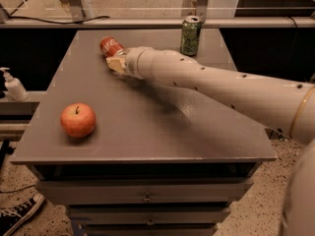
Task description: Move coke can near green can
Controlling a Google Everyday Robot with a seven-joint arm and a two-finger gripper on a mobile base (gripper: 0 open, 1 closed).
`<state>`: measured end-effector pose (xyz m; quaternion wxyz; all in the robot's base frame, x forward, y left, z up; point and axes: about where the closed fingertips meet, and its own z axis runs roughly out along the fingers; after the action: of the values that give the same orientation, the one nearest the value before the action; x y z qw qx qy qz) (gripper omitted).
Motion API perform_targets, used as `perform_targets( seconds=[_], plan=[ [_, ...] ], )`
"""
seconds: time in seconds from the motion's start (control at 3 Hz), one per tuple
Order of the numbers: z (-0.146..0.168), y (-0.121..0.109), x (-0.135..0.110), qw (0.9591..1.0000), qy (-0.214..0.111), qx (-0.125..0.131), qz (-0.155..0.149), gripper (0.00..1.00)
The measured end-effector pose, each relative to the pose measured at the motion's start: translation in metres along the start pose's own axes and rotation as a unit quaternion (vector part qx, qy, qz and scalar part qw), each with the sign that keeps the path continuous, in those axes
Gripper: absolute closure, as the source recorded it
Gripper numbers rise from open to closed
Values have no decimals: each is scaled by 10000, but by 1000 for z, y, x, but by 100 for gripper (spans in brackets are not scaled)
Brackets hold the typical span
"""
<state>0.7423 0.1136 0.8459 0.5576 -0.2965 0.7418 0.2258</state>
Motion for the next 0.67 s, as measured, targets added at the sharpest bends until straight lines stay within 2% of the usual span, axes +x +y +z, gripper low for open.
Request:
perform_targets(
  seconds=[0.33, 0.67],
  plan=[
    [-47, -3, 14, 9998, -62, 27, 196, 100],
    [-107, -36, 29, 9989, 10, 355, 293, 100]
  ],
)
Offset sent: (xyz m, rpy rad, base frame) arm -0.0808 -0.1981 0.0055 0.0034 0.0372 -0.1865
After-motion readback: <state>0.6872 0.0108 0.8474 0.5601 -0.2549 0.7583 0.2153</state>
